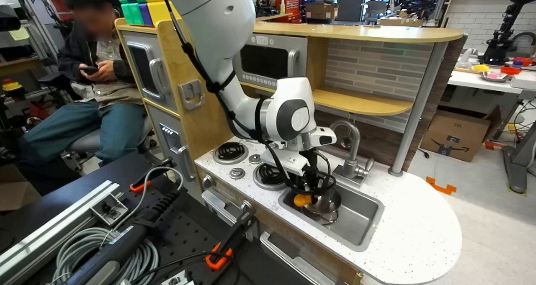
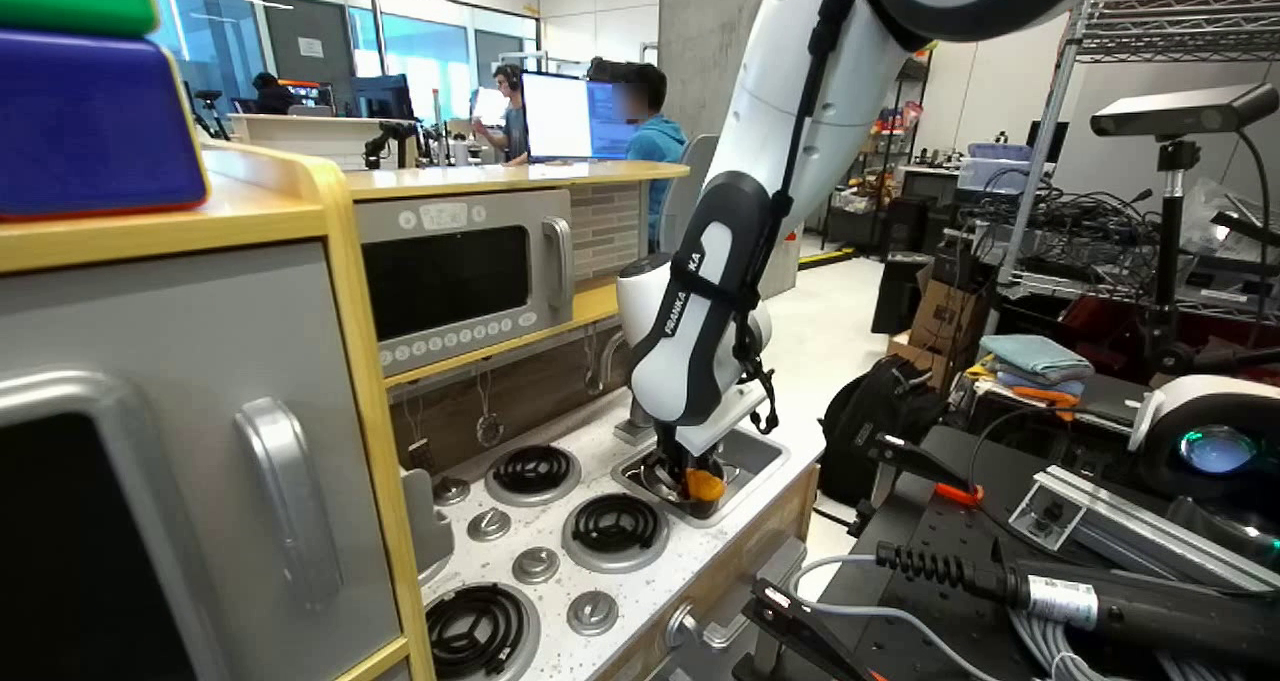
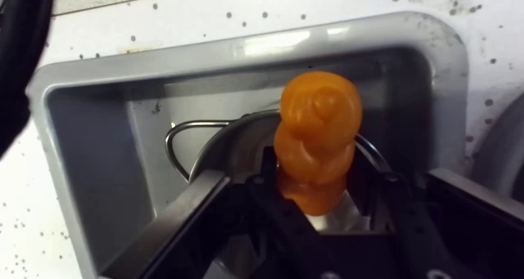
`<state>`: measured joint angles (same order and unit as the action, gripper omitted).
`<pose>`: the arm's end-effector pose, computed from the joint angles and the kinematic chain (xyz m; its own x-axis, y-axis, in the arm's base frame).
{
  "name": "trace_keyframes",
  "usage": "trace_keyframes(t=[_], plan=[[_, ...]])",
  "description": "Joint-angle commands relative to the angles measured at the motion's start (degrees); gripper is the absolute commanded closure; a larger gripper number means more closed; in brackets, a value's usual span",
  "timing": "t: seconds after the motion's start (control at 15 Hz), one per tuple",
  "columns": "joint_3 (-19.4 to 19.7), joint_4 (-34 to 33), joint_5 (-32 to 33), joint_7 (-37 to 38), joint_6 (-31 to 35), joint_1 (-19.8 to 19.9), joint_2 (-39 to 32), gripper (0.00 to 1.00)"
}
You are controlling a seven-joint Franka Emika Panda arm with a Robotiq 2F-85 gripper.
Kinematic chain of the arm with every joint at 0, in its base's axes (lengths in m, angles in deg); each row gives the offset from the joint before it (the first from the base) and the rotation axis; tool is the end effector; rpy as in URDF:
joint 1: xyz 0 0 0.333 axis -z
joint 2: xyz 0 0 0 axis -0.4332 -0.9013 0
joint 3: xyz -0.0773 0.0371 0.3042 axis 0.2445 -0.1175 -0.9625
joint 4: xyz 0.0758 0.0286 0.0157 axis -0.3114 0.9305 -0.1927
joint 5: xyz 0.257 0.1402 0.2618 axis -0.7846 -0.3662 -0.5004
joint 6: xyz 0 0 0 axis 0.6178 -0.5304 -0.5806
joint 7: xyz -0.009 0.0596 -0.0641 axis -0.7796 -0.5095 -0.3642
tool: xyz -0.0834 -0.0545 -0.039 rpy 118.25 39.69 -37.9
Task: Take the object and put it in the pot in the sink
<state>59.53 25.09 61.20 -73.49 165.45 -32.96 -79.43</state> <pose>0.6161 -0.0694 -0.0296 0.9934 -0.1055 -0.0455 -0.0892 -0.9578 0.2732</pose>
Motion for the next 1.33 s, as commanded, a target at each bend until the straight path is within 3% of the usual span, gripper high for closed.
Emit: trace_keyframes(t=[0.0, 0.47, 1.13, 1.2, 1.27], plan=[[-0.5, -8.2, -1.8, 4.6, -4.1, 0.2, -6.1, 0.82], [-3.9, -16.4, -5.6, 7.4, -11.8, 3.6, -8.1, 0.82], [-2.4, -24.7, -6.8, 14.6, -15.4, 5.1, -14.3, 0.82], [-2.5, -25.1, -6.7, 14.8, -15.3, 5.0, -14.9, 0.32], [-2.7, -25.6, -6.7, 14.6, -15.7, 5.0, -15.0, 0.31]])
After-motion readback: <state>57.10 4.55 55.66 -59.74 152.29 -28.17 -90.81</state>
